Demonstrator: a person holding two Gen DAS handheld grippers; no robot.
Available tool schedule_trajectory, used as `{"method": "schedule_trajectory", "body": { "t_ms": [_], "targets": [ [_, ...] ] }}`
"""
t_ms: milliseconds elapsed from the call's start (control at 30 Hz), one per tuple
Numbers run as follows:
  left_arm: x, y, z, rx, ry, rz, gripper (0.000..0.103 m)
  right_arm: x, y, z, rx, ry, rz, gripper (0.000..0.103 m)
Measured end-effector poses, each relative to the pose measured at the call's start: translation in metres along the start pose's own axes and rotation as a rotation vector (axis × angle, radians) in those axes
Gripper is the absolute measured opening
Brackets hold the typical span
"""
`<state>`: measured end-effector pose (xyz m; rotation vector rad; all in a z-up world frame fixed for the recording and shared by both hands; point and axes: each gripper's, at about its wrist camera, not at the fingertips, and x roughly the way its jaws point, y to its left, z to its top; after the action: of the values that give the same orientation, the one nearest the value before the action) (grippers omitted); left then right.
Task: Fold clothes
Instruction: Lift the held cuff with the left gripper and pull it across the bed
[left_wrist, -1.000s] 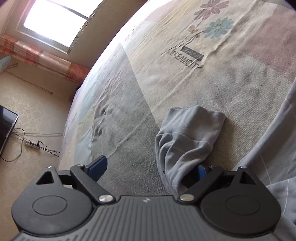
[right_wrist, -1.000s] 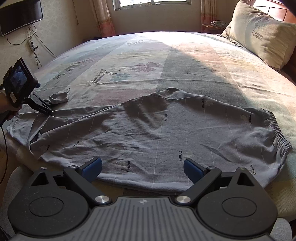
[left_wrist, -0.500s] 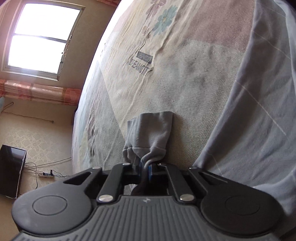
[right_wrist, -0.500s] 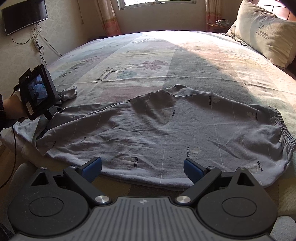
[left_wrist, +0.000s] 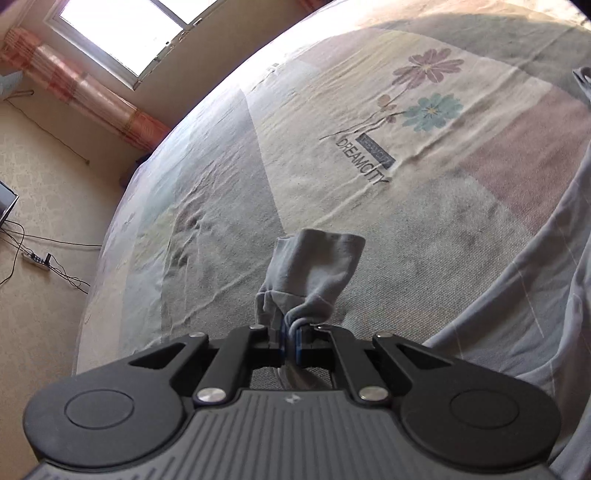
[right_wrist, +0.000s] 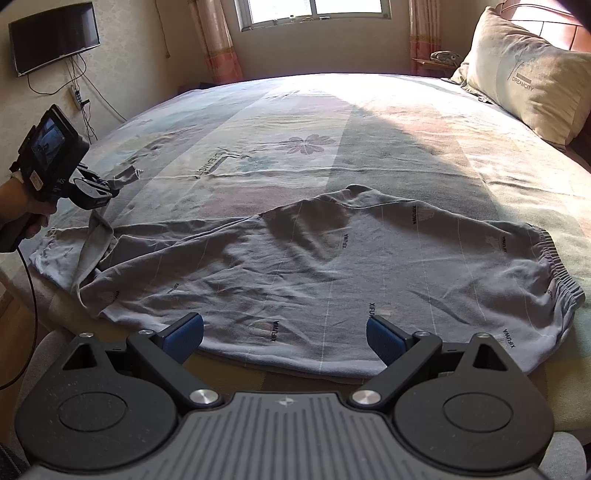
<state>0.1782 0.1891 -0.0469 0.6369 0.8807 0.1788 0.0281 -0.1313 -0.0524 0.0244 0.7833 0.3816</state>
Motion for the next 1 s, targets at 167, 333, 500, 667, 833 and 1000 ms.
{"method": "schedule_trajectory", "body": {
  "t_ms": [167, 333, 500, 667, 833, 1000],
  "targets": [
    [-0.026, 0.042, -0.021, -0.120, -0.011, -0.034, 0.002, 0.003, 0.009, 0.001, -0.023, 0.004, 0.016, 0.097],
    [-0.039, 0.075, -0.048, -0.193, -0.021, -0.020, 0.002, 0.008, 0.019, 0.005, -0.042, 0.015, 0.048, 0.097],
    [-0.047, 0.097, -0.078, -0.272, -0.024, -0.004, 0.002, 0.017, 0.027, 0.010, -0.044, 0.036, 0.107, 0.097],
    [-0.047, 0.115, -0.101, -0.377, -0.050, -0.018, 0.003, 0.024, 0.044, 0.019, -0.092, 0.037, 0.115, 0.097],
    [-0.045, 0.120, -0.120, -0.450, -0.132, -0.052, 0.003, 0.031, 0.057, 0.023, -0.129, 0.051, 0.126, 0.097],
    [-0.019, 0.111, -0.152, -0.515, -0.076, -0.080, 0.003, 0.037, 0.064, 0.031, -0.155, 0.050, 0.149, 0.096]
  ]
}}
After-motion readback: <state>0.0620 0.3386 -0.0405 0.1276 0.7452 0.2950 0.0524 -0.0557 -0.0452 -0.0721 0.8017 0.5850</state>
